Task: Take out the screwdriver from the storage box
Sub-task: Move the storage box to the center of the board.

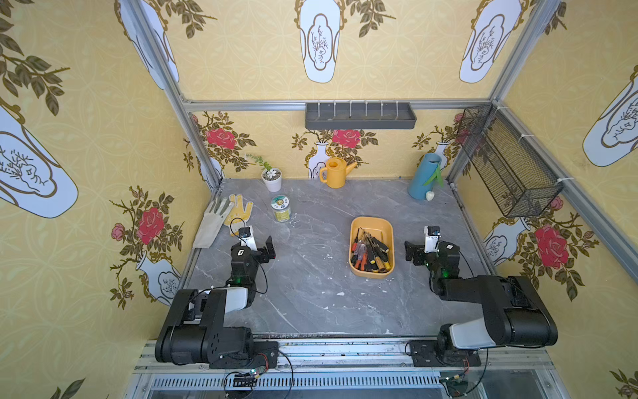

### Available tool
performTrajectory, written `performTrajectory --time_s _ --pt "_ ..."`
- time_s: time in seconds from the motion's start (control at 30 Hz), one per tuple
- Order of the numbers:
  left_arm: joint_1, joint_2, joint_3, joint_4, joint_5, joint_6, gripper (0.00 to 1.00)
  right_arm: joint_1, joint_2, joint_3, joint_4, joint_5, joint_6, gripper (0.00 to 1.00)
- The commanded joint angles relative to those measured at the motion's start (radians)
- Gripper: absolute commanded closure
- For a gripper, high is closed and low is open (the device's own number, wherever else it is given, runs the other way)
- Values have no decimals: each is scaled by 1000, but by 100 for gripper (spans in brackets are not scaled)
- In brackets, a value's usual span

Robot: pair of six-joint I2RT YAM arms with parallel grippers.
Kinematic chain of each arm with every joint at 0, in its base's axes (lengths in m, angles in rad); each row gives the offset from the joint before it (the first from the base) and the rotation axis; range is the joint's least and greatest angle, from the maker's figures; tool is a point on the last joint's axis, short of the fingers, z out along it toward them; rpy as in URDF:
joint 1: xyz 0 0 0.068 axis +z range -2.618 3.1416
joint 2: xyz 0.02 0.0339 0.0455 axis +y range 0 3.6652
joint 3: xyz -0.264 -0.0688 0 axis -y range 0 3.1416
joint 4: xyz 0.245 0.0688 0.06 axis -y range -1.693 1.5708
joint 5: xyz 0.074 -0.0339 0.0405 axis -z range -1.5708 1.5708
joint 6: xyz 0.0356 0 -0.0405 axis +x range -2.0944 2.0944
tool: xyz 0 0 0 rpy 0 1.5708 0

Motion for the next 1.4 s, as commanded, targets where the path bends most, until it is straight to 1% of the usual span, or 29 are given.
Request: performTrajectory --time_s 0.0,0.9,0.97,1.0,1.03,1.1,1.17,1.23,1.3,1.37 --pt "1 0 -4 28 -20 -8 1 2 1 0 32 16 5 3" --pt "3 4 7 10 -16 -4 1 2 -1 1 31 19 4 3" --pt "3 -3 2 11 -15 -4 1 10 -12 8 18 56 15 3" --pt "3 -9 5 16 -24 -4 1 14 -32 21 -20 74 18 3" --pt "2 -35 16 -19 -31 -8 1 17 -64 43 -83 84 20 3" --pt "0 -122 47 -143 -45 -16 0 19 -131 100 -232 105 21 3" --pt "-17 -217 83 -271 -95 -18 1 24 -184 149 -340 115 21 3" --pt "-46 -284 100 -317 -143 -18 1 27 -214 200 -427 107 46 3" --pt "-48 -332 127 -348 -111 -68 1 33 -228 277 -547 87 62 3" --pt "-51 -355 198 -442 -65 -108 1 54 -217 382 -702 67 66 3"
